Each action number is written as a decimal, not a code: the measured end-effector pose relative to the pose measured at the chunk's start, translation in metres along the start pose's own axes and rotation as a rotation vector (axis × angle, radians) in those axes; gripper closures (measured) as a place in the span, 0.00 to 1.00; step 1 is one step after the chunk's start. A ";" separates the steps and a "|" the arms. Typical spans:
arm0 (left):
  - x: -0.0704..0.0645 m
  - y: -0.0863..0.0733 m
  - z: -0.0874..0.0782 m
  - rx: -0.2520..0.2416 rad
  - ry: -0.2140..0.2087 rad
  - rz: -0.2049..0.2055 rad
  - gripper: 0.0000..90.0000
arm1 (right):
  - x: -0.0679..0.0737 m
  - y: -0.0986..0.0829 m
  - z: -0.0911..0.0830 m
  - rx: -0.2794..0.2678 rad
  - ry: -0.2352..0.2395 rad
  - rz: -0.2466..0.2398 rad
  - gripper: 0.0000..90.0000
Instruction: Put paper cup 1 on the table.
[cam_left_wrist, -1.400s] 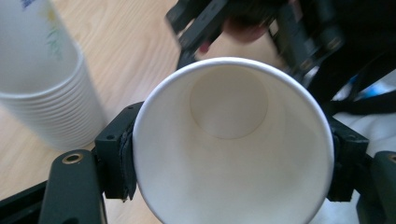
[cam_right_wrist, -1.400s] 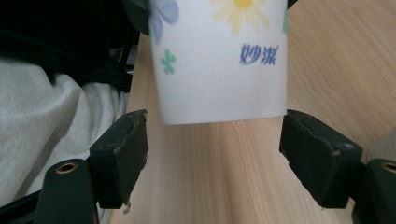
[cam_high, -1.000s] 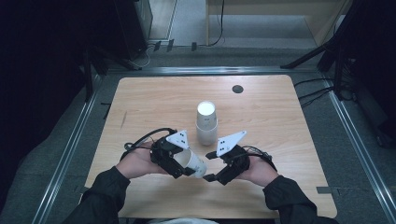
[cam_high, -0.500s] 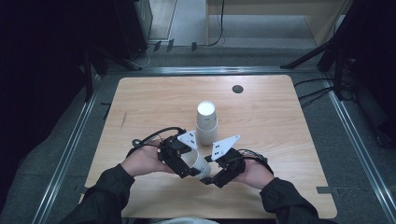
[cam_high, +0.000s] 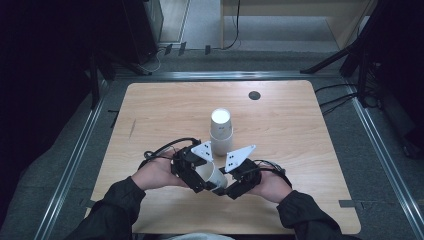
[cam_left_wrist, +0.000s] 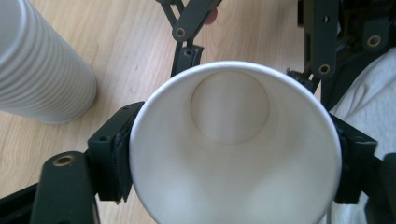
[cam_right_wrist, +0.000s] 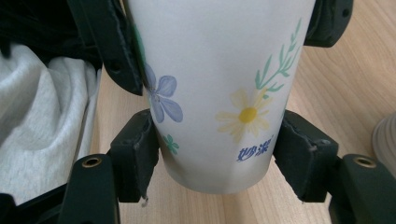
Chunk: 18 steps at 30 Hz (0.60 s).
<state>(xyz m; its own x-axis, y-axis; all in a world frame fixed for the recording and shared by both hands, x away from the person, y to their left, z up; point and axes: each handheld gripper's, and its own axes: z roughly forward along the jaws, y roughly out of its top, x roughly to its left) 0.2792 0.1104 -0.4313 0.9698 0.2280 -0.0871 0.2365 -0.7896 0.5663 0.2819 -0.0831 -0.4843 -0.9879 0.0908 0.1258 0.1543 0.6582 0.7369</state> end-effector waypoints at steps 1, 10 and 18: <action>0.000 -0.001 -0.001 -0.012 -0.003 -0.004 0.17 | -0.001 0.000 -0.002 -0.011 -0.002 -0.002 0.38; 0.005 -0.008 -0.015 -0.129 0.014 -0.052 0.15 | -0.004 0.002 -0.010 -0.045 -0.013 0.001 0.38; 0.009 -0.027 -0.027 -0.224 0.006 -0.141 0.14 | -0.010 0.008 -0.020 -0.095 -0.011 0.002 0.38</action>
<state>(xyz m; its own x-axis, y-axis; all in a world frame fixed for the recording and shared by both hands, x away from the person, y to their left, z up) 0.2804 0.1491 -0.4249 0.9278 0.3302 -0.1736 0.3491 -0.6044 0.7161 0.2931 -0.0935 -0.4667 -0.9876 0.1006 0.1206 0.1568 0.5843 0.7963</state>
